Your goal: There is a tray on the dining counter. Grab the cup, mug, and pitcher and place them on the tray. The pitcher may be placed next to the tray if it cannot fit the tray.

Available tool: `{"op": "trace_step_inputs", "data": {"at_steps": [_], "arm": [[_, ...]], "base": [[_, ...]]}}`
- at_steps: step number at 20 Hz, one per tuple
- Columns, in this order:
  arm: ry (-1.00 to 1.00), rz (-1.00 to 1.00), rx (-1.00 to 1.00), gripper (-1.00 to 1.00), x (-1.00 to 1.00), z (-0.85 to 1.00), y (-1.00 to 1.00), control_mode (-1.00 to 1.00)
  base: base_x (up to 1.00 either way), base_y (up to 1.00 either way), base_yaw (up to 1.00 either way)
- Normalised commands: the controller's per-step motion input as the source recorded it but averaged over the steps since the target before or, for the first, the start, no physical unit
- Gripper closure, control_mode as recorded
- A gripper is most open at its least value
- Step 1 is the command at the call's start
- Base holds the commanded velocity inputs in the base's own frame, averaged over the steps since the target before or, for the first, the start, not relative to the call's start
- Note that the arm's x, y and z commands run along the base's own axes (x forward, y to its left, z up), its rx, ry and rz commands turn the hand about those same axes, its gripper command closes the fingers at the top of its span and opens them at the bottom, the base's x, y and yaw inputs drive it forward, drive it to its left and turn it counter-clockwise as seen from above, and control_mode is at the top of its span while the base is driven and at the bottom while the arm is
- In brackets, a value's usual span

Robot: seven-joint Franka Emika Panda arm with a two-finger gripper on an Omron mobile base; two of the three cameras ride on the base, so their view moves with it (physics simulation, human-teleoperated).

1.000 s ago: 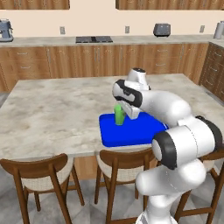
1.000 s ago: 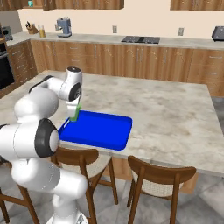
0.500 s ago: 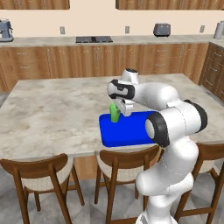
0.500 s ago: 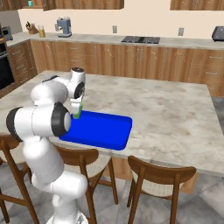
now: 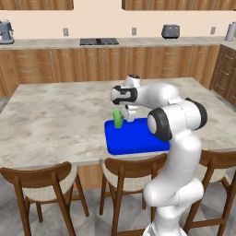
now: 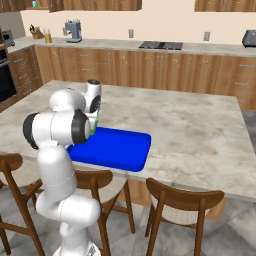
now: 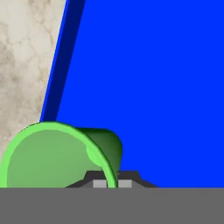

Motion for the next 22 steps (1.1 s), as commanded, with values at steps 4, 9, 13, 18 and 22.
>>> {"op": "trace_step_inputs", "data": {"at_steps": [4, 9, 13, 18, 22], "arm": [[0.0, 0.0, 0.0, 1.0, 0.31, -0.29, 0.04, -1.0], [0.02, 0.0, 0.0, 1.0, 0.26, -0.32, 0.09, -1.0], [0.03, 0.0, 0.0, 1.0, 0.22, -0.31, 0.08, -1.0], [0.04, 0.0, 0.0, 1.0, 0.2, -0.28, 0.06, -1.0], [0.07, 0.0, 0.0, -1.0, 0.03, -0.06, 0.06, -1.0]], "base": [[0.0, 0.0, 0.0], [0.0, 0.0, 0.0], [0.0, 0.0, 0.0], [0.0, 0.0, 0.0], [0.0, 0.0, 0.0]]}}
